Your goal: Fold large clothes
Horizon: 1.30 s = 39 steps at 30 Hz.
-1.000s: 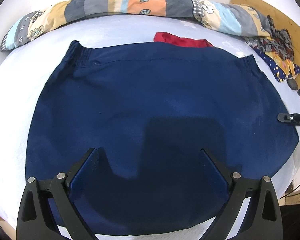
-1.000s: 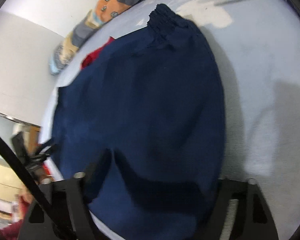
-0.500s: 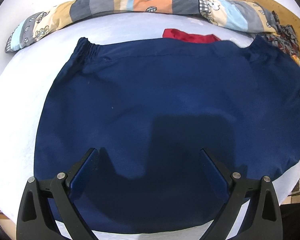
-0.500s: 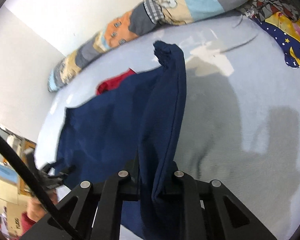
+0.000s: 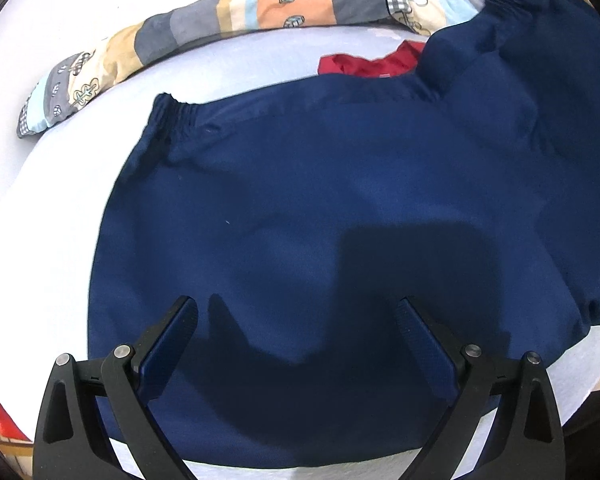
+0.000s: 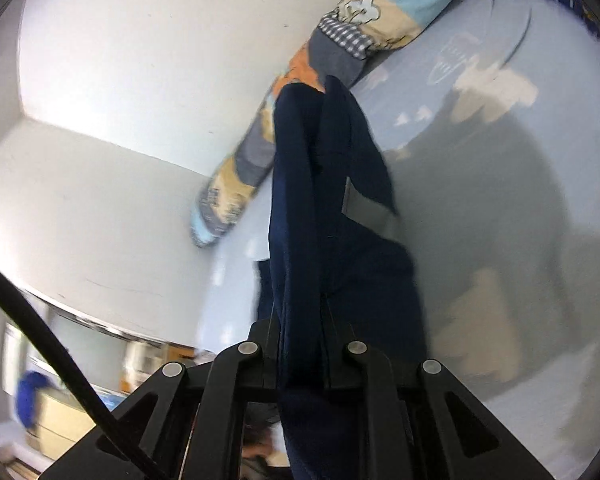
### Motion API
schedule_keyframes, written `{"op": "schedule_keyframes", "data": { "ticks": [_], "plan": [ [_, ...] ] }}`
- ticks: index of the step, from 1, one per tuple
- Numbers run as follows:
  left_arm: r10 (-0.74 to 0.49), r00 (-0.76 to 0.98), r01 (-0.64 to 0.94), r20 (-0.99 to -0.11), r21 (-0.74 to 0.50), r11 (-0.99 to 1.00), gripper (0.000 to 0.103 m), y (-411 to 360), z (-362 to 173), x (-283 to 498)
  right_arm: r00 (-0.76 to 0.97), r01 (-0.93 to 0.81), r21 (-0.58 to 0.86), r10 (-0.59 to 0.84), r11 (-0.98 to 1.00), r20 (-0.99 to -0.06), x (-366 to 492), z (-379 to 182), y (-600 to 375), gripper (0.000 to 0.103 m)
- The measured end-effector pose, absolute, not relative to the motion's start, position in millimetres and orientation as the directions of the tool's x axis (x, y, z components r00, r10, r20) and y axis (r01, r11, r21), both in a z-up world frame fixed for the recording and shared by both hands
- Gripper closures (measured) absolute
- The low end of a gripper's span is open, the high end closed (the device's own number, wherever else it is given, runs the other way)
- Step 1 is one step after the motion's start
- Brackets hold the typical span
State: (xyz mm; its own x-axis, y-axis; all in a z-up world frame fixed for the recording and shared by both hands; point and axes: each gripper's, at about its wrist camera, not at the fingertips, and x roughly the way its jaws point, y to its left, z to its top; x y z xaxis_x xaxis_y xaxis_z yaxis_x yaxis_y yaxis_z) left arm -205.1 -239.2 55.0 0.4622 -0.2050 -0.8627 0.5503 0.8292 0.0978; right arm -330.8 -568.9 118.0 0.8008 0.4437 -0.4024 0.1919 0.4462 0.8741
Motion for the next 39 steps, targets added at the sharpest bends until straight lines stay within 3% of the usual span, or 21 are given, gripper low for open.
{"op": "schedule_keyframes", "data": {
  "ticks": [14, 19, 25, 28, 29, 30, 31, 32, 39],
  "plan": [
    [-0.253, 0.543, 0.346, -0.8, -0.062, 0.936, 0.004, -142.9, 106.4, -170.2, 0.799, 0.201, 0.908, 0.475, 0.367, -0.369, -262.0, 129.8, -459.6, 0.091],
    [-0.214, 0.595, 0.242, -0.774, -0.082, 0.967, 0.004, -89.9, 122.7, -159.4, 0.758, 0.244, 0.866, 0.471, 0.437, -0.451, -227.0, 128.3, -407.9, 0.092],
    [-0.196, 0.602, 0.153, -0.774, -0.129, 0.98, 0.004, -45.5, 127.2, -154.2, 0.678, 0.213, 0.823, 0.527, 0.527, -0.513, -188.3, 109.2, -332.4, 0.101],
    [-0.213, 0.593, 0.133, -0.777, -0.167, 0.977, 0.004, -28.2, 125.5, -152.4, 0.704, 0.179, 0.736, 0.438, 0.653, -0.559, -186.2, 128.5, -329.1, 0.099],
    [-0.222, 0.591, 0.132, -0.775, -0.178, 0.975, 0.004, -24.8, 125.8, -152.3, 0.707, 0.17, 0.686, 0.397, 0.708, -0.585, -189.8, 138.6, -334.0, 0.093],
    [-0.232, 0.592, 0.138, -0.772, -0.187, 0.973, 0.004, -23.4, 127.9, -153.4, 0.702, 0.169, 0.655, 0.377, 0.736, -0.605, -194.6, 144.4, -337.4, 0.066],
    [-0.236, 0.597, 0.144, -0.767, -0.187, 0.972, 0.004, -22.2, 130.8, -155.0, 0.698, 0.169, 0.628, 0.358, 0.759, -0.62, -201.0, 147.3, -341.3, 0.049],
    [-0.235, 0.602, 0.145, -0.764, -0.184, 0.972, 0.004, -23.4, 131.8, -151.7, 0.696, 0.161, 0.592, 0.334, 0.79, -0.635, -207.5, 149.3, -346.8, 0.025],
    [-0.276, 0.583, 0.2, -0.765, -0.194, 0.96, 0.004, -47.2, 132.7, -153.6, 0.677, 0.0, 0.3, 0.221, 0.954, -0.702, -287.6, 131.6, -324.8, 0.023]
  ]
}}
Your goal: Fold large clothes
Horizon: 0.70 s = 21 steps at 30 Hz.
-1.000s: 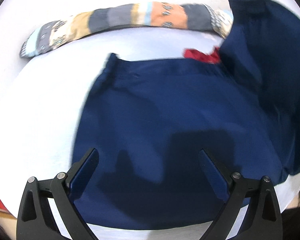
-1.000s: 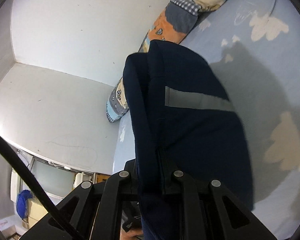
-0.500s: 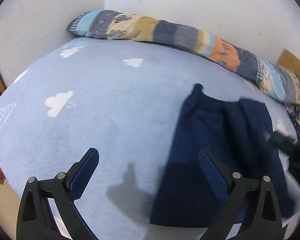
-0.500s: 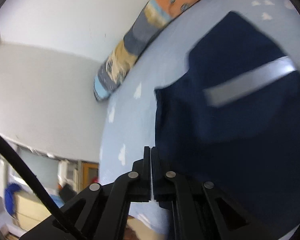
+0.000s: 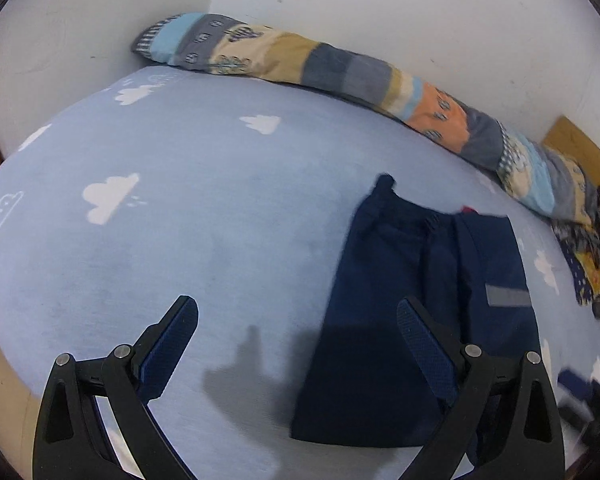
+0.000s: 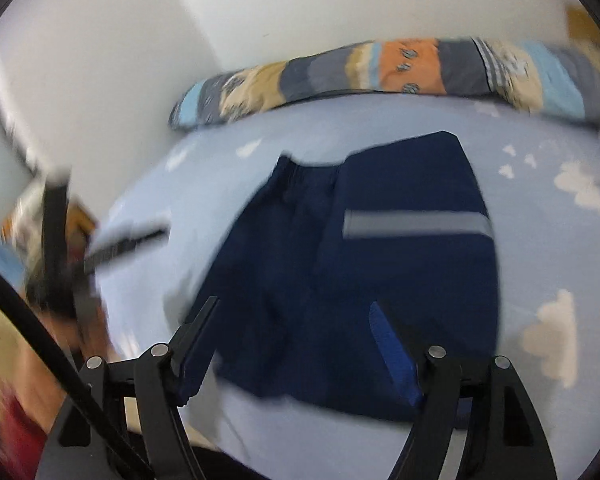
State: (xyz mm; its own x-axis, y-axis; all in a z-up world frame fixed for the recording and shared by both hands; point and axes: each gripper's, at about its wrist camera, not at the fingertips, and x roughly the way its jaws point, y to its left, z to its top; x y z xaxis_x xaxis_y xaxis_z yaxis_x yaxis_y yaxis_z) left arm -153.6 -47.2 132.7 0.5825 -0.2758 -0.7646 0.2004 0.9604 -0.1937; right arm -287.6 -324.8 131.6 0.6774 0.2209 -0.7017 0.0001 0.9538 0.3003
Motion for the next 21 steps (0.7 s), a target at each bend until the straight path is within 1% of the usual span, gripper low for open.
{"op": "schedule_keyframes", "data": {
  "ticks": [3, 6, 7, 8, 10, 12, 13, 14, 15, 16, 17, 18, 20, 21],
  "plan": [
    [-0.273, 0.574, 0.212, -0.772, -0.182, 0.96, 0.004, -55.6, 129.3, -156.4, 0.697, -0.091, 0.045, 0.096, 0.995, -0.711, -326.7, 114.6, -294.7, 0.021],
    [-0.271, 0.566, 0.205, -0.778, -0.186, 0.961, 0.004, -56.6, 126.2, -156.7, 0.718, -0.168, -0.193, -0.014, 0.967, -0.696, -346.7, 93.6, -258.1, 0.021],
    [-0.268, 0.565, 0.202, -0.78, -0.184, 0.962, 0.004, -56.1, 125.4, -156.7, 0.723, -0.186, -0.24, -0.033, 0.953, -0.69, -347.1, 88.7, -248.9, 0.021],
    [-0.265, 0.564, 0.2, -0.782, -0.182, 0.963, 0.004, -56.1, 125.1, -156.3, 0.725, -0.2, -0.259, -0.035, 0.945, -0.688, -345.8, 86.0, -243.2, 0.021],
    [-0.261, 0.565, 0.191, -0.783, -0.183, 0.964, 0.004, -54.0, 124.6, -155.2, 0.729, -0.178, -0.302, -0.081, 0.936, -0.68, -332.4, 80.5, -235.8, 0.021],
    [-0.262, 0.565, 0.188, -0.782, -0.187, 0.964, 0.004, -51.6, 124.6, -154.5, 0.723, -0.188, -0.31, -0.082, 0.932, -0.686, -317.2, 74.9, -231.2, 0.021],
    [-0.261, 0.566, 0.186, -0.782, -0.188, 0.965, 0.004, -50.3, 124.5, -154.2, 0.72, -0.175, -0.334, -0.111, 0.926, -0.685, -307.9, 71.5, -228.7, 0.022],
    [-0.261, 0.565, 0.185, -0.782, -0.188, 0.964, 0.004, -49.3, 124.2, -153.9, 0.72, -0.156, -0.359, -0.143, 0.92, -0.679, -298.3, 69.0, -227.9, 0.042],
    [-0.262, 0.564, 0.185, -0.783, -0.19, 0.964, 0.004, -48.6, 124.1, -153.8, 0.711, -0.142, -0.356, -0.155, 0.924, -0.685, -288.7, 68.7, -230.3, 0.076],
    [-0.264, 0.562, 0.186, -0.784, -0.192, 0.964, 0.004, -47.7, 124.0, -154.0, 0.688, -0.099, -0.339, -0.182, 0.936, -0.703, -276.6, 68.5, -238.2, 0.079],
    [-0.268, 0.56, 0.187, -0.784, -0.195, 0.963, 0.004, -46.8, 124.2, -154.3, 0.662, -0.079, -0.306, -0.18, 0.949, -0.727, -267.5, 68.0, -244.4, 0.08],
    [-0.274, 0.56, 0.192, -0.782, -0.199, 0.961, 0.004, -46.2, 125.1, -154.3, 0.639, -0.064, -0.281, -0.176, 0.958, -0.748, -259.7, 68.4, -250.1, 0.084],
    [-0.279, 0.566, 0.196, -0.776, -0.202, 0.959, 0.004, -44.6, 128.5, -154.5, 0.641, -0.047, -0.261, -0.171, 0.964, -0.748, -254.3, 74.3, -253.0, 0.088],
    [-0.283, 0.575, 0.195, -0.768, -0.207, 0.959, 0.004, -43.0, 131.6, -155.2, 0.643, -0.039, -0.225, -0.148, 0.974, -0.752, -252.0, 79.8, -256.0, 0.089]
  ]
}}
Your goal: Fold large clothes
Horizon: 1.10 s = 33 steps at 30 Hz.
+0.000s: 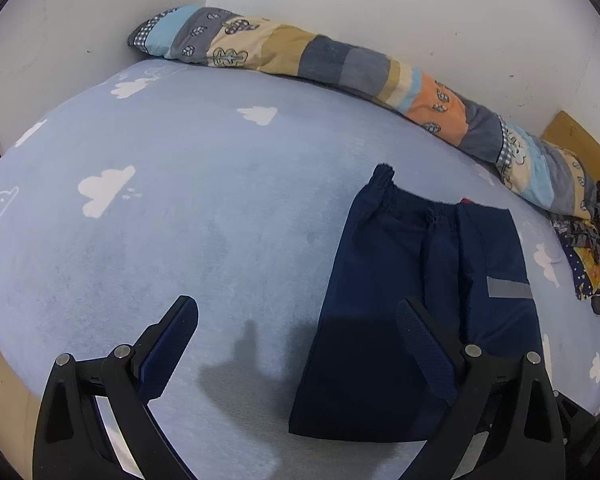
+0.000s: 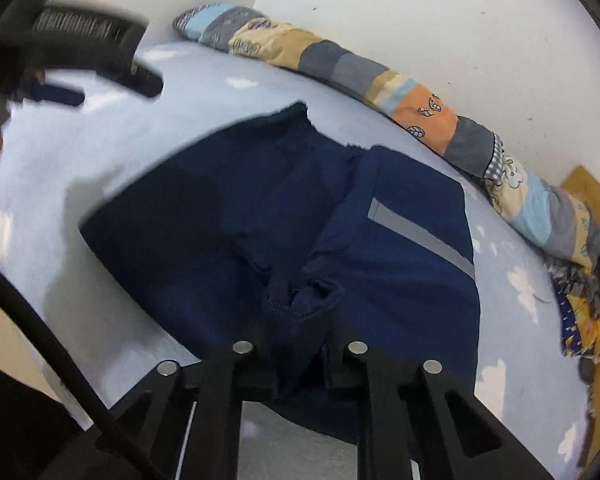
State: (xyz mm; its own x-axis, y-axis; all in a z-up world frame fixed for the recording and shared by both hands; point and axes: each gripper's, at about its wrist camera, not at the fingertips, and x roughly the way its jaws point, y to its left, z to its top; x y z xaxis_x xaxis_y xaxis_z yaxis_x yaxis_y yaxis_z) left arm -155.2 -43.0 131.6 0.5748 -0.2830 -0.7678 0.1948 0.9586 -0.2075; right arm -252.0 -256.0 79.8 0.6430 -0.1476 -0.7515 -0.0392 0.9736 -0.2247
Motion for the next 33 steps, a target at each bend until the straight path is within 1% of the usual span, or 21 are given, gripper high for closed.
{"op": "schedule_keyframes", "data": {
  "ticks": [1, 3, 5, 7, 9, 12, 14, 16, 18, 19, 22, 24, 25, 26, 27, 29, 31, 32, 33],
  "plan": [
    [-0.284, 0.582, 0.191, -0.762, -0.211, 0.959, 0.004, -41.4, 133.5, -155.9, 0.641, -0.022, -0.167, -0.114, 0.986, -0.759, -249.6, 86.8, -261.9, 0.09],
    [-0.277, 0.605, 0.17, -0.746, -0.218, 0.961, 0.004, -36.6, 138.9, -157.1, 0.643, 0.035, 0.036, 0.005, 0.999, -0.766, -242.1, 106.2, -285.3, 0.09],
    [-0.248, 0.645, 0.127, -0.723, -0.218, 0.968, 0.004, -27.6, 146.7, -159.0, 0.669, 0.096, 0.21, 0.093, 0.973, -0.737, -234.2, 128.6, -308.1, 0.09],
    [-0.217, 0.681, 0.089, -0.699, -0.215, 0.973, 0.004, -16.4, 154.3, -161.2, 0.71, 0.105, 0.278, 0.124, 0.955, -0.693, -230.4, 151.5, -312.9, 0.09],
    [-0.203, 0.702, 0.052, -0.683, -0.234, 0.971, 0.004, -4.7, 158.5, -162.3, 0.761, 0.084, 0.303, 0.135, 0.949, -0.635, -225.4, 180.5, -306.0, 0.09],
    [-0.182, 0.71, -0.002, -0.68, -0.261, 0.965, 0.004, 13.0, 159.3, -162.0, 0.793, 0.03, 0.268, 0.14, 0.963, -0.593, -215.0, 200.0, -275.9, 0.09],
    [-0.177, 0.71, -0.022, -0.682, -0.272, 0.962, 0.004, 21.5, 158.6, -160.7, 0.788, -0.014, 0.215, 0.143, 0.977, -0.599, -206.4, 193.7, -247.2, 0.09],
    [-0.166, 0.705, -0.04, -0.689, -0.273, 0.961, 0.004, 27.6, 157.0, -159.1, 0.754, -0.04, 0.138, 0.121, 0.99, -0.645, -196.6, 167.3, -216.6, 0.09],
    [-0.17, 0.697, -0.047, -0.696, -0.281, 0.959, 0.004, 32.1, 154.4, -157.6, 0.7, -0.054, 0.062, 0.082, 0.997, -0.709, -189.3, 122.6, -190.8, 0.091],
    [-0.173, 0.694, -0.045, -0.699, -0.282, 0.958, 0.004, 32.5, 153.3, -156.8, 0.685, -0.064, 0.032, 0.067, 0.997, -0.725, -187.8, 105.6, -182.4, 0.091],
    [-0.183, 0.683, -0.031, -0.707, -0.279, 0.96, 0.004, 30.2, 151.1, -155.2, 0.641, -0.112, -0.053, 0.031, 0.992, -0.767, -187.8, 57.5, -166.4, 0.091],
    [-0.185, 0.687, -0.016, -0.703, -0.269, 0.963, 0.004, 25.5, 152.4, -155.5, 0.655, -0.114, -0.068, 0.023, 0.991, -0.756, -190.7, 54.6, -167.9, 0.089],
    [-0.185, 0.688, -0.012, -0.702, -0.265, 0.964, 0.004, 23.3, 152.6, -155.6, 0.653, -0.118, -0.068, 0.026, 0.991, -0.757, -189.2, 56.4, -170.1, 0.085],
    [-0.186, 0.687, -0.008, -0.703, -0.263, 0.965, 0.004, 21.0, 152.5, -156.0, 0.631, -0.134, -0.053, 0.044, 0.99, -0.774, -186.3, 57.5, -170.7, 0.076],
    [-0.187, 0.685, -0.005, -0.705, -0.261, 0.965, 0.004, 19.1, 151.9, -155.7, 0.603, -0.165, -0.027, 0.079, 0.986, -0.794, -183.8, 57.5, -172.2, 0.056],
    [-0.2, 0.674, 0.008, -0.711, -0.263, 0.965, 0.004, 15.1, 149.8, -155.4, 0.572, -0.236, 0.03, 0.163, 0.971, -0.804, -190.9, 65.9, -170.7, 0.042],
    [-0.205, 0.669, 0.016, -0.715, -0.262, 0.965, 0.004, 13.9, 148.4, -155.6, 0.585, -0.276, 0.11, 0.258, 0.955, -0.769, -207.6, 84.1, -178.4, 0.042],
    [-0.209, 0.666, 0.02, -0.716, -0.262, 0.965, 0.004, 13.7, 147.8, -155.7, 0.606, -0.274, 0.162, 0.301, 0.948, -0.736, -217.6, 98.8, -190.8, 0.04],
    [-0.213, 0.663, 0.024, -0.718, -0.264, 0.964, 0.004, 13.1, 147.1, -155.7, 0.629, -0.253, 0.198, 0.317, 0.947, -0.71, -226.2, 111.2, -206.1, 0.035]
  ]
}}
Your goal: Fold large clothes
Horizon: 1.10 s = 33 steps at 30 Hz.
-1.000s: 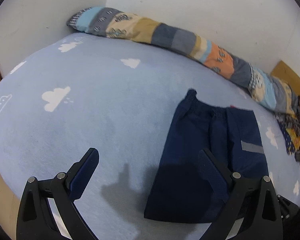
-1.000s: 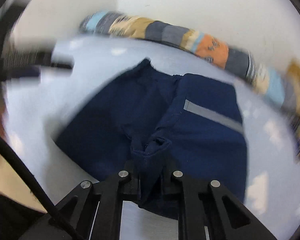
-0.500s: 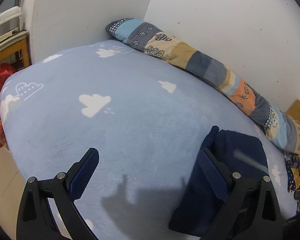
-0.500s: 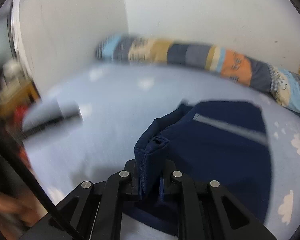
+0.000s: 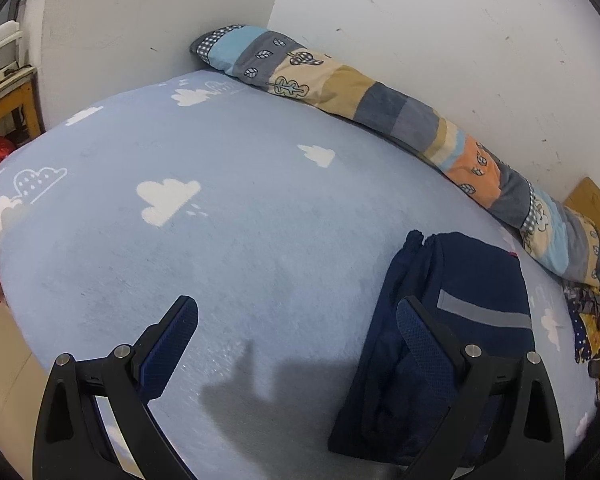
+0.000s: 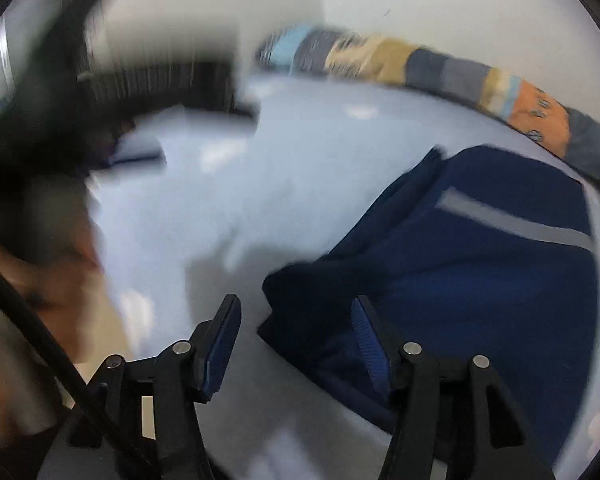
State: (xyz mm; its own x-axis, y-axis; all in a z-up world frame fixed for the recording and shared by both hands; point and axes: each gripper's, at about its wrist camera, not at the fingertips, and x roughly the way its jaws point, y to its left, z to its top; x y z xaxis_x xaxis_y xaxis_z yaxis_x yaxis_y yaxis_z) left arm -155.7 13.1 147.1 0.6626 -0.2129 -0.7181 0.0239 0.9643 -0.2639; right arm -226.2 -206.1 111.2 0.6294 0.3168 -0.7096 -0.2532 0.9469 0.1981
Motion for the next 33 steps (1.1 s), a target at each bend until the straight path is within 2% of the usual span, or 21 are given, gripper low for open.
{"op": "schedule_keyframes", "data": {
  "ticks": [2, 5, 6, 8, 12, 16, 20, 24, 26, 28, 29, 30, 31, 33],
  "plan": [
    [-0.226, 0.653, 0.035, -0.723, -0.269, 0.963, 0.004, 10.5, 145.3, -155.3, 0.688, -0.185, 0.242, 0.301, 0.952, -0.66, -241.9, 135.5, -246.8, 0.035],
    [-0.247, 0.644, 0.074, -0.724, -0.263, 0.962, 0.004, -3.6, 144.7, -156.5, 0.739, -0.071, 0.191, 0.18, 0.979, -0.649, -259.4, 154.5, -296.3, 0.036],
    [-0.257, 0.644, 0.1, -0.72, -0.254, 0.962, 0.004, -12.1, 145.6, -157.9, 0.743, -0.054, 0.17, 0.153, 0.984, -0.652, -264.9, 155.5, -306.8, 0.043],
    [-0.28, 0.644, 0.146, -0.712, -0.245, 0.958, 0.004, -24.7, 146.3, -160.0, 0.732, -0.037, 0.151, 0.13, 0.988, -0.669, -274.7, 149.9, -322.0, 0.051],
    [-0.32, 0.627, 0.268, -0.71, -0.189, 0.945, 0.004, -64.7, 143.6, -165.5, 0.704, -0.008, 0.191, 0.142, 0.981, -0.696, -283.3, 119.2, -335.7, 0.055],
    [-0.31, 0.601, 0.334, -0.737, -0.121, 0.935, 0.004, -94.9, 130.9, -165.6, 0.704, -0.02, 0.155, 0.124, 0.988, -0.699, -277.2, 102.8, -329.4, 0.055],
    [-0.267, 0.544, 0.334, -0.795, -0.087, 0.939, 0.004, -101.4, 110.2, -161.2, 0.587, -0.07, 0.01, 0.049, 0.997, -0.808, -269.5, 64.0, -319.2, 0.054],
    [-0.228, 0.54, 0.314, -0.81, -0.058, 0.948, 0.004, -96.3, 105.8, -162.3, 0.529, -0.127, -0.078, 0.001, 0.989, -0.849, -260.6, 57.3, -309.7, 0.054],
    [-0.207, 0.531, 0.31, -0.821, -0.039, 0.95, 0.004, -95.6, 103.2, -163.7, 0.528, -0.127, -0.014, 0.056, 0.992, -0.848, -254.3, 79.4, -317.1, 0.055],
    [-0.198, 0.524, 0.313, -0.829, -0.029, 0.949, 0.004, -96.3, 101.8, -165.4, 0.59, -0.115, 0.043, 0.103, 0.992, -0.801, -245.9, 112.5, -328.2, 0.055],
    [-0.197, 0.528, 0.31, -0.826, -0.029, 0.95, 0.004, -95.2, 103.8, -165.4, 0.623, -0.118, 0.057, 0.119, 0.991, -0.773, -236.5, 129.9, -332.3, 0.052],
    [-0.195, 0.536, 0.302, -0.821, -0.029, 0.953, 0.004, -93.7, 105.8, -164.8, 0.632, -0.118, 0.078, 0.135, 0.99, -0.763, -222.8, 141.9, -335.3, 0.04],
    [-0.192, 0.547, 0.292, -0.815, -0.03, 0.956, 0.004, -92.3, 108.4, -163.9, 0.628, -0.104, 0.106, 0.148, 0.989, -0.764, -204.5, 148.8, -339.9, 0.037],
    [-0.191, 0.563, 0.27, -0.804, -0.039, 0.962, 0.004, -89.6, 113.7, -162.4, 0.625, -0.065, 0.152, 0.159, 0.986, -0.764, -158.0, 155.4, -347.1, 0.037]
  ]
}}
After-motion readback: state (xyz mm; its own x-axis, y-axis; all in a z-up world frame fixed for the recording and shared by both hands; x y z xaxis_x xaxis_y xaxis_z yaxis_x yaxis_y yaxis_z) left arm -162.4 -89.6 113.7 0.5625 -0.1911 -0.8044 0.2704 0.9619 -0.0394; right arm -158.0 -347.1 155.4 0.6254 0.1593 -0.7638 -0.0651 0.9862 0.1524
